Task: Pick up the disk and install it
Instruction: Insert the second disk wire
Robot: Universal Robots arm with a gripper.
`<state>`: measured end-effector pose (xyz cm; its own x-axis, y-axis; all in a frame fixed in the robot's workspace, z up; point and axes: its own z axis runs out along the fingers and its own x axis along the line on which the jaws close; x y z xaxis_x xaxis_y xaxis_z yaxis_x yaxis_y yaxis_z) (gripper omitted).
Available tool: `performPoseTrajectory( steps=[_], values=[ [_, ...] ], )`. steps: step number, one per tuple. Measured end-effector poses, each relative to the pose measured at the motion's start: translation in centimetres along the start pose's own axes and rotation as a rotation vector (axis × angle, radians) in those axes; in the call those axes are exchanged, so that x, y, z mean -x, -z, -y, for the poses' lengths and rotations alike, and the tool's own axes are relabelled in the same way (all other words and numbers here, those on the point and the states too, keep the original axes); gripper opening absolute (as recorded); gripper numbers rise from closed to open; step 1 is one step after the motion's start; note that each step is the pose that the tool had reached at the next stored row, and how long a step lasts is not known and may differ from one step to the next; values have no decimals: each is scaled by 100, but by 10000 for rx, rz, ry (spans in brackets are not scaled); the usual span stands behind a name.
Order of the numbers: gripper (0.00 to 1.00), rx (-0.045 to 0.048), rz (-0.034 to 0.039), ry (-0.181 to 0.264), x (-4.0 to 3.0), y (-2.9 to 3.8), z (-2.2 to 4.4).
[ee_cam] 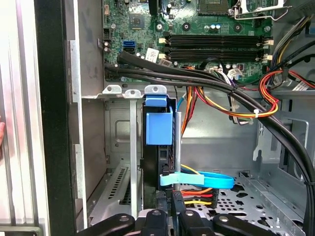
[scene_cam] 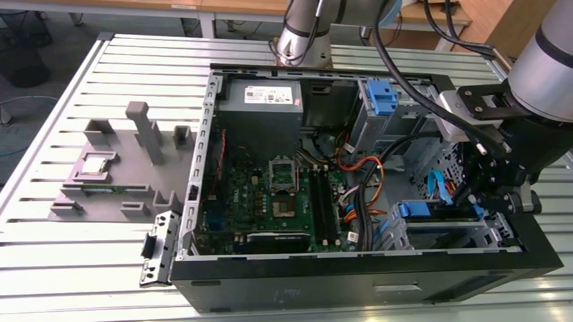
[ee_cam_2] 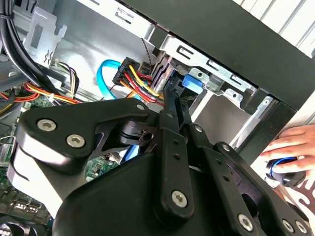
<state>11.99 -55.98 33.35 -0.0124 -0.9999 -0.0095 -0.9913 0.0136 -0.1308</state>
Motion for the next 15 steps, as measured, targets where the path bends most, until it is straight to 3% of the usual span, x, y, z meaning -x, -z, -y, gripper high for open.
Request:
performPoseTrajectory(
  steps=[8, 15],
  values=[
    [16, 0, -6, -3, 0, -51, -7],
    [16, 0, -3, -3, 0, -56, -7]
  ],
)
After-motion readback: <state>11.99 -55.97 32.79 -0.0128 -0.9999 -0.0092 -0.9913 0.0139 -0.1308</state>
